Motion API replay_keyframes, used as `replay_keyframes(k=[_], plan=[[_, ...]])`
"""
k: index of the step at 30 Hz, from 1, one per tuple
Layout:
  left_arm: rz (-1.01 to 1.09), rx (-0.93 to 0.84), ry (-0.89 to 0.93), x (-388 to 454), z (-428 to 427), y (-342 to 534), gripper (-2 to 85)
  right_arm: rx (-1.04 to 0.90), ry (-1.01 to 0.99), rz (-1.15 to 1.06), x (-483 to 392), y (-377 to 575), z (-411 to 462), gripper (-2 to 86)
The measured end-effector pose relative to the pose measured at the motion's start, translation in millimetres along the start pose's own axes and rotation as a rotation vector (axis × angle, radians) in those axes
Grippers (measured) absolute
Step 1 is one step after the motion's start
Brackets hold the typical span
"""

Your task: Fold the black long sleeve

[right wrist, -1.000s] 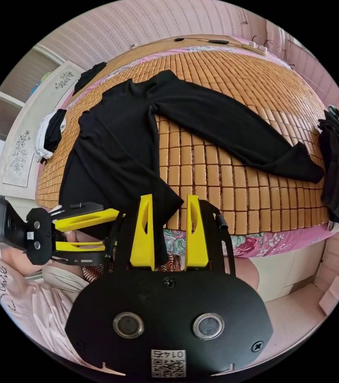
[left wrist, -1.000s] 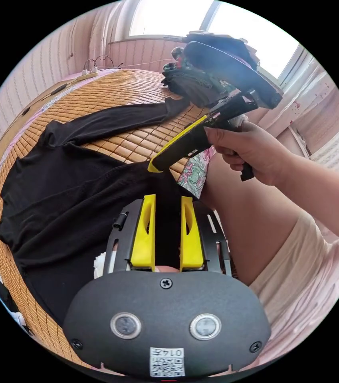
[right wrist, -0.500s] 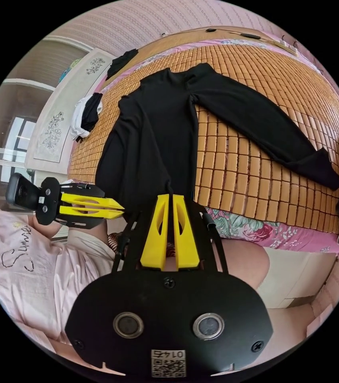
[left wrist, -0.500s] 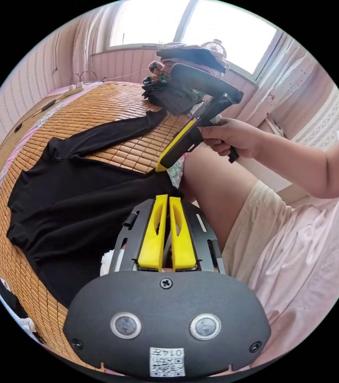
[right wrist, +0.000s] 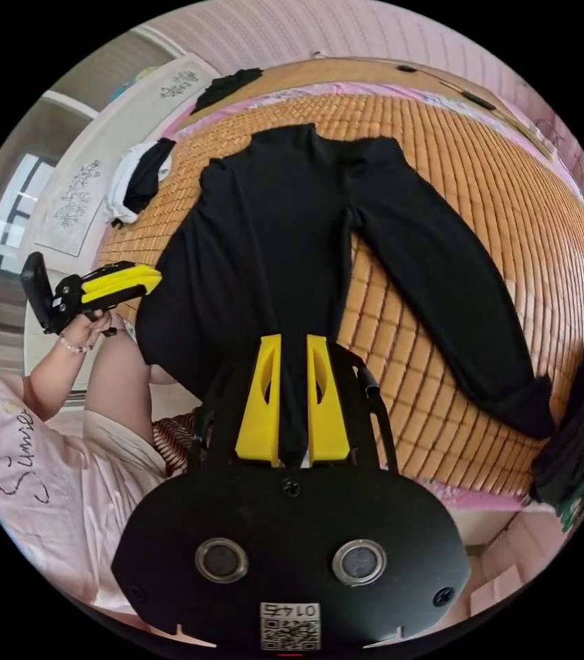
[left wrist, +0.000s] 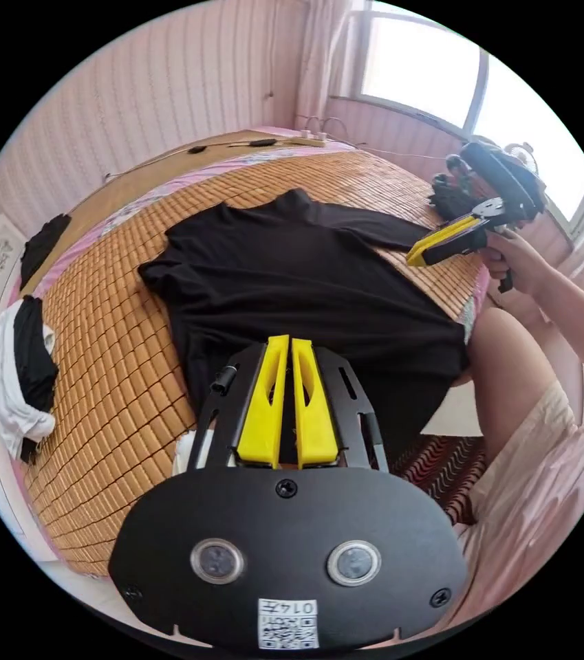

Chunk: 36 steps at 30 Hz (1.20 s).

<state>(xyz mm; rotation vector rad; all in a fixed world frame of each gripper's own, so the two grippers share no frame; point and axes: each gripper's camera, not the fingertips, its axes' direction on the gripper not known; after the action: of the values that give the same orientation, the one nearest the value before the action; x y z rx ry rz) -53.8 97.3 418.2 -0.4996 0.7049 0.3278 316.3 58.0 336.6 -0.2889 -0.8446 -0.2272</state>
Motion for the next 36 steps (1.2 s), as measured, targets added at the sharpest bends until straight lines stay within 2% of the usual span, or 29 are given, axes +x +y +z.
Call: replay_keyframes(k=[2,4,6,10,12,14,16,19,21,23,26,29,32,34,36], plan=[[-0.129,-0.035,-0.017,-41,15,-11,-0.5,0.045,-0.053,-0.121,-23,-55,3,6.8],[-0.183,-0.038,-0.027,-60,25,-18,0.2,0.061,-0.054,-0.262,-58,-129,21,7.4],[-0.201,-0.041,-0.041,-71,36,-25,1.8,0.049,-0.046,-0.313,-78,-178,42,8.2],[-0.205,-0.121,-0.06,-84,69,-39,5.0,-0.001,-0.051,-0.233,-96,-258,94,12.3],[-0.172,-0.105,-0.088,-84,71,-44,3.2,-0.079,-0.004,-0.202,-100,-276,117,11.2],[-0.166,-0.098,-0.089,-88,72,-48,0.5,-0.159,0.028,-0.226,-104,-284,132,5.9],[-0.18,-0.088,-0.079,-93,69,-47,-0.2,-0.125,0.061,-0.23,-105,-289,119,2.3],[-0.221,-0.02,-0.034,-103,60,-42,-0.7,-0.076,0.047,-0.205,-94,-293,103,1.9],[-0.245,-0.039,-0.025,-111,68,-40,-0.8,-0.111,0.012,-0.172,-84,-294,109,2.3],[-0.29,-0.028,0.022,-120,73,-40,-0.6,-0.117,-0.012,-0.162,-77,-290,109,3.6],[-0.361,-0.014,0.075,-129,65,-39,0.5,-0.011,-0.12,-0.149,-63,-275,70,9.7],[-0.36,-0.004,0.027,-128,47,-34,1.2,0.201,-0.143,-0.111,-35,-221,-1,10.1],[-0.336,-0.024,0.055,-123,34,-34,0.2,0.369,-0.015,-0.017,3,-123,-66,7.9],[-0.297,-0.036,0.1,-117,29,-42,-0.3,0.508,0.155,0.163,43,-24,-102,5.3],[-0.236,-0.043,0.094,-104,26,-58,-0.5,0.534,0.309,0.28,72,47,-119,4.1]])
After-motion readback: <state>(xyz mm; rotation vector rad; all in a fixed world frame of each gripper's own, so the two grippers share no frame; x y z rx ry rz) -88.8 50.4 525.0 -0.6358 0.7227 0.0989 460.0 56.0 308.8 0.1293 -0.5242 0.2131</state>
